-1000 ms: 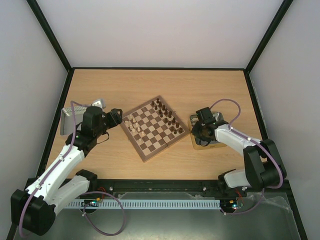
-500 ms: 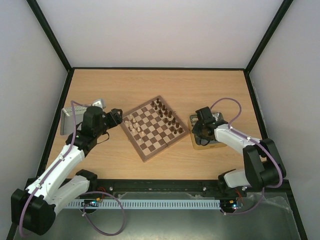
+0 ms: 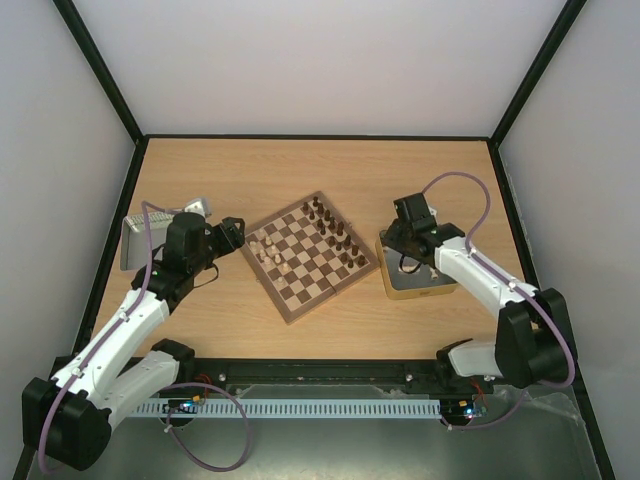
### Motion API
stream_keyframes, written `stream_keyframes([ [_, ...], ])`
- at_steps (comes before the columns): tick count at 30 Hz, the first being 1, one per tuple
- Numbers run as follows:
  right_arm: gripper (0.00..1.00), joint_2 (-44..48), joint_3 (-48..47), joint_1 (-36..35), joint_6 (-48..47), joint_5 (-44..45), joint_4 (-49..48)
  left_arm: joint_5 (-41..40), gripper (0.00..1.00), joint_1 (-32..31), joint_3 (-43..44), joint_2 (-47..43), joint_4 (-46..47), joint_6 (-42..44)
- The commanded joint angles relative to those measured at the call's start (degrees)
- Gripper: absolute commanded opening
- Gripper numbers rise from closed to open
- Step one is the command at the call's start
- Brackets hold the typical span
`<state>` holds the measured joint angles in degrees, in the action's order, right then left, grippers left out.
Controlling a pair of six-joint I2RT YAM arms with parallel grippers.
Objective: Set up the chess pieces on the board
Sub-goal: Pick up the chess piece from the storage box, then place the chess piece on the chessboard.
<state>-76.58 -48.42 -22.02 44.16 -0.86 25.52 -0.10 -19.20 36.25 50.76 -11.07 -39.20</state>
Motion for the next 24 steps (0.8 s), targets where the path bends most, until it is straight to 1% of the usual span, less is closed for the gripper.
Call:
stream_keyframes([
  [1, 0.02, 1.8, -3.3, -0.3, -2.2, -0.6, 3.7, -1.5, 0.76, 0.4, -0.5, 0.0, 0.8, -0.1],
  [6, 0.02, 2.3, -6.6, -4.2, -3.2, -1.2, 4.5, -2.7, 0.76, 0.3, -0.5, -0.1, 0.7, -0.3],
  [12, 0.02, 0.4, -9.2, -13.0, -3.4, -3.4, 1.1, -3.0, 0.76, 0.5, -0.5, -0.2, 0.6, -0.5],
  [21, 0.02, -9.0, -13.1, -26.9, -3.1, -2.8, -3.4, -3.1, 0.76, 0.4, -0.4, -0.3, 0.4, -0.7],
  [24, 0.02, -13.1, -15.1, -31.6, -5.3, -1.2, -4.8, -3.0, 0.76, 0.6, -0.2, -0.3, 0.2, -0.4],
])
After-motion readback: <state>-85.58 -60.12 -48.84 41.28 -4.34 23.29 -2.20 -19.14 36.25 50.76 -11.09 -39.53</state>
